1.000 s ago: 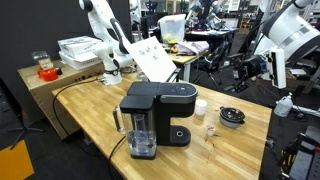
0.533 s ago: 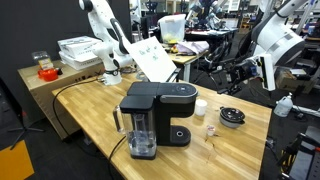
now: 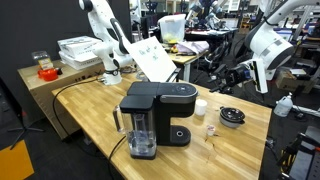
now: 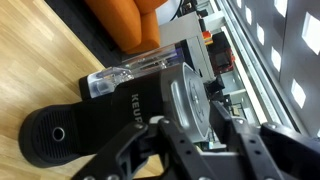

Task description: Open the water reservoir lid on the Keurig machine

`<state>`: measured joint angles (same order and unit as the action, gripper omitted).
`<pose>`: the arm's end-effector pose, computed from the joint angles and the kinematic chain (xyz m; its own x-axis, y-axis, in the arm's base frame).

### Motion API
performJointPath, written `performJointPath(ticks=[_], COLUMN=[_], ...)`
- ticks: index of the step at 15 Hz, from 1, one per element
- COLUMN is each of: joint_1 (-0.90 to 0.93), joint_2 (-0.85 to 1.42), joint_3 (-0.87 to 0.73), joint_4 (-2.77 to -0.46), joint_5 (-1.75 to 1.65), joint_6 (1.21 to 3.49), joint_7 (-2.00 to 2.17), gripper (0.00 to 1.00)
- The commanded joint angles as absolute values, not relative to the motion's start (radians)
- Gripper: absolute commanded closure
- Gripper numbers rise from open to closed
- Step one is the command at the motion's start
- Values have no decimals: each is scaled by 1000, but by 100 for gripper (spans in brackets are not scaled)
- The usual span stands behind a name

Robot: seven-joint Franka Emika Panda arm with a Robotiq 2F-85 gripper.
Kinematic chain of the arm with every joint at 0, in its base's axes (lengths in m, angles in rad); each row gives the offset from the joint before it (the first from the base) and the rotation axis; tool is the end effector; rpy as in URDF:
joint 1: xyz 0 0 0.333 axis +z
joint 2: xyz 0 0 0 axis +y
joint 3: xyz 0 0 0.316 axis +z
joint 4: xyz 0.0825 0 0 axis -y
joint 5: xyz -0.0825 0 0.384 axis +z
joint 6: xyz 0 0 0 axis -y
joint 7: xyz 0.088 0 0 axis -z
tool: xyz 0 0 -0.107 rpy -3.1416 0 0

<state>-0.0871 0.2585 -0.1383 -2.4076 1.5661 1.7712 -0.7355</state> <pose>0.4659 -0.0193 0.2161 0.8738 -0.3563 -0.3311 -0.3840 -0.0876 -0.9192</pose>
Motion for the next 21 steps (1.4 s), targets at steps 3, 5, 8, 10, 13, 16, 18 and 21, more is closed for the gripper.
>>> performJointPath(ticks=[3, 5, 8, 10, 13, 16, 18, 21], joint_1=[-101, -99, -91, -85, -71, -55, -46, -38], joint_2=[291, 292, 302, 317, 355, 389, 405, 419], joint_3=[-144, -145, -142, -138, -125, -116, -111, -107], joint_4=[-2376, -2370, -2360, -2352, -2332, -2309, -2290, -2268], joint_5=[1566, 1561, 1550, 1552, 1551, 1544, 1542, 1540], joint_6=[1749, 1755, 1769, 1772, 1780, 1783, 1782, 1782], joint_7=[-746, -744, -744, -741, -734, -726, -723, -721], gripper=[100, 100, 100, 100, 100, 100, 100, 100])
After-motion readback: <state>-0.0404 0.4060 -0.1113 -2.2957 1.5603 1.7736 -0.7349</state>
